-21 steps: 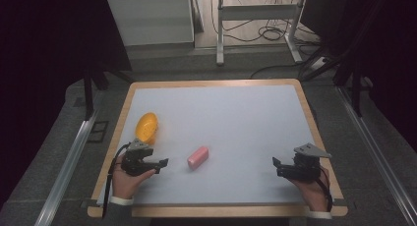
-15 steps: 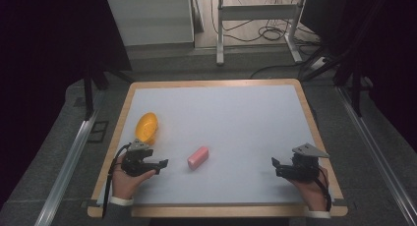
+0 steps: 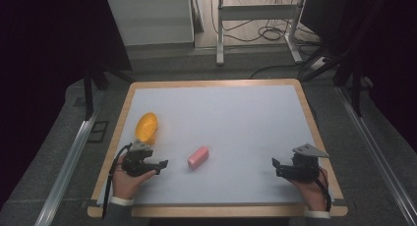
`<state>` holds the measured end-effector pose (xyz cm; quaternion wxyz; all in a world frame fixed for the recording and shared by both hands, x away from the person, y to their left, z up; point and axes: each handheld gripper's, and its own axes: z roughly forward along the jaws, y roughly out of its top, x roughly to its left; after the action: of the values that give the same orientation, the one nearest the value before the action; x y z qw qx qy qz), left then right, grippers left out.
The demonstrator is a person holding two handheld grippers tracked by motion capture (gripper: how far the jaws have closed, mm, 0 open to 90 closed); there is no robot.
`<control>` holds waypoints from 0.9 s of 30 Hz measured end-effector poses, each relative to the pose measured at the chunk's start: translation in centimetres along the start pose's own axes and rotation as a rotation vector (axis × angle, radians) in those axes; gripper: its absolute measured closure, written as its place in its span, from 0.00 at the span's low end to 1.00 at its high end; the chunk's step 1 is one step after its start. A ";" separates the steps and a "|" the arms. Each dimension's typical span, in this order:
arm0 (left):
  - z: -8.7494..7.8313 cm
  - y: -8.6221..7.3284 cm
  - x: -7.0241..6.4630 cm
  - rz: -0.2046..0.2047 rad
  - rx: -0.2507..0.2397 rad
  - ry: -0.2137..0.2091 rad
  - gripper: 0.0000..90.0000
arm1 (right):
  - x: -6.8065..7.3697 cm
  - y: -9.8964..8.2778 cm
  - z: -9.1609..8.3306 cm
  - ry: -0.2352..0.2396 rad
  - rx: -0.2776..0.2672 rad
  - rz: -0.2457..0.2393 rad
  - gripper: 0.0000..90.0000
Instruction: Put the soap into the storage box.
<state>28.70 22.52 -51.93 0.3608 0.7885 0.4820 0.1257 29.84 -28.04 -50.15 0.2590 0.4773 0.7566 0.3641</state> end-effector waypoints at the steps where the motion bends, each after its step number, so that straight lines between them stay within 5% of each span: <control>1: 0.0 0.0 0.0 0.000 0.003 0.006 0.26 | 0.0 0.0 -0.1 -0.001 0.000 -0.001 0.07; 19: -1.6 0.4 -0.2 0.000 -0.017 0.045 0.26 | -0.2 0.1 -0.1 0.016 -0.010 0.003 0.07; 24: -2.0 0.9 -0.2 -0.058 -0.036 0.048 0.25 | -0.5 0.0 -0.2 0.023 -0.014 0.012 0.07; 27: -2.3 1.4 -0.5 -0.057 -0.045 0.038 0.26 | -0.5 0.0 -0.1 0.027 -0.011 0.012 0.07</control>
<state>28.10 22.78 -49.24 0.3724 0.7636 0.5082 0.1413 30.00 -28.53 -50.09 0.2492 0.4755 0.7550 0.3764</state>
